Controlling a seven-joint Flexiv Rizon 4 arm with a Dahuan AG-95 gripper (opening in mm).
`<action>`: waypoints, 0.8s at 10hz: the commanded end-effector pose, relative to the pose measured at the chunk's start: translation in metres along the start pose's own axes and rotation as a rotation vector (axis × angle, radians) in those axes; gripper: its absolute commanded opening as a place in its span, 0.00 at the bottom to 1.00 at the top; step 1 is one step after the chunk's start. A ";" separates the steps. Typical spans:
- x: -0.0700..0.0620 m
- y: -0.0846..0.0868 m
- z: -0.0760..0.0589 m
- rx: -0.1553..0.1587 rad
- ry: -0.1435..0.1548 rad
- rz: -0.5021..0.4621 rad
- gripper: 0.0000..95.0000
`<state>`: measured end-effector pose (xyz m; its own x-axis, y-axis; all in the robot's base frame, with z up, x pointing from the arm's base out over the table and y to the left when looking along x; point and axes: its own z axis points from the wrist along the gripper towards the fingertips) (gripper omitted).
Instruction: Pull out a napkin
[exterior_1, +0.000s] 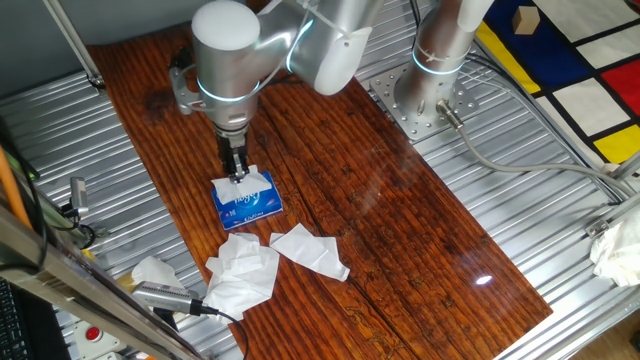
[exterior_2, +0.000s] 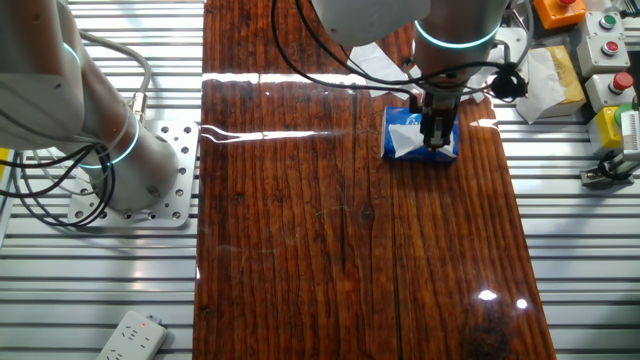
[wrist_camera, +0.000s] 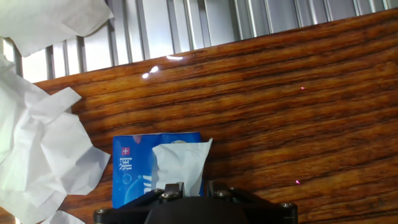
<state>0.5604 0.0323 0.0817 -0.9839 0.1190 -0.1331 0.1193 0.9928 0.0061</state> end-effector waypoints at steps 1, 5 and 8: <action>0.000 0.000 0.000 -0.001 0.001 -0.003 0.20; -0.004 -0.001 -0.002 -0.010 0.000 0.004 0.40; -0.004 -0.003 0.001 -0.018 -0.001 0.005 0.40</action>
<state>0.5634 0.0287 0.0783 -0.9839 0.1208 -0.1316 0.1184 0.9926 0.0259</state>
